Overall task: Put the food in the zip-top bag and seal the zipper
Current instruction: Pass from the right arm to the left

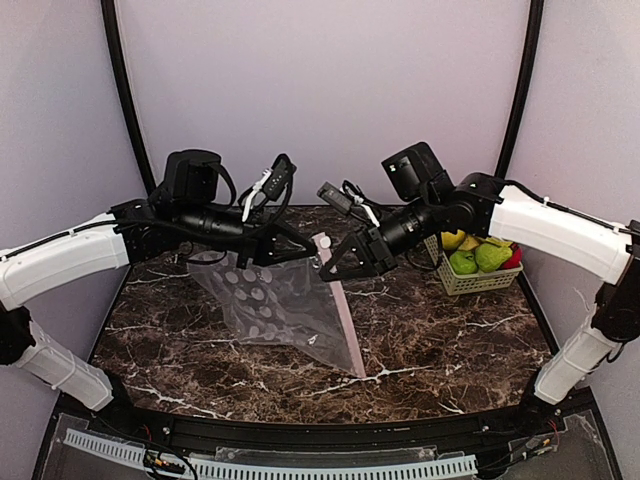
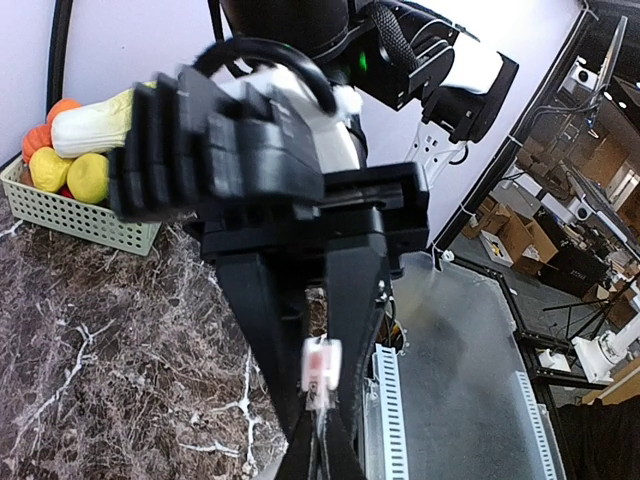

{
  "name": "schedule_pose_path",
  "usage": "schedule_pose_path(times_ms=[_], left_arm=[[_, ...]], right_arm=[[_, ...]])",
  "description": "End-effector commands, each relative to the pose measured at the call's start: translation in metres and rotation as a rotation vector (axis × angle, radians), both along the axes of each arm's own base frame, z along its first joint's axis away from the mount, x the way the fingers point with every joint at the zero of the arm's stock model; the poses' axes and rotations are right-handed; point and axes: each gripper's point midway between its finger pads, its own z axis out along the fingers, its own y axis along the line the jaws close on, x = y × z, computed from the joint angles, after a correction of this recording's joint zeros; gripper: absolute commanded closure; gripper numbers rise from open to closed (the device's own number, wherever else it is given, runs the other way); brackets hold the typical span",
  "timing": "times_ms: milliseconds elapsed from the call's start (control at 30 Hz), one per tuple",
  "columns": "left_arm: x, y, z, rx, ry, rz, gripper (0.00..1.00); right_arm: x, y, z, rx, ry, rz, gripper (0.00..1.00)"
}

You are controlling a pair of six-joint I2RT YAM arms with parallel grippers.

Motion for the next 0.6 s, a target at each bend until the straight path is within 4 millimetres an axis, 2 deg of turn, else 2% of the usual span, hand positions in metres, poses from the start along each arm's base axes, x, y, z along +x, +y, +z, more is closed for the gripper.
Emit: schedule_pose_path(times_ms=[0,100,200,333,567], left_arm=[[-0.006,0.001,0.013,-0.066,-0.013,-0.007,0.99],[-0.006,0.001,0.012,-0.085,-0.008,-0.003,0.99],[-0.007,0.003,0.012,-0.091,-0.001,0.0,0.99],[-0.008,0.005,0.014,-0.102,-0.001,0.008,0.99],[-0.011,0.004,0.015,-0.124,0.025,-0.007,0.99]], right_arm=[[0.008,-0.002,0.007,0.013,-0.051,-0.056,0.71],[0.013,-0.007,0.017,0.048,-0.098,-0.104,0.5],[0.026,-0.016,0.035,0.115,-0.152,-0.204,0.38],[0.022,-0.029,0.068,0.261,-0.203,-0.23,0.35],[0.031,-0.025,0.072,0.279,-0.2,-0.269,0.41]])
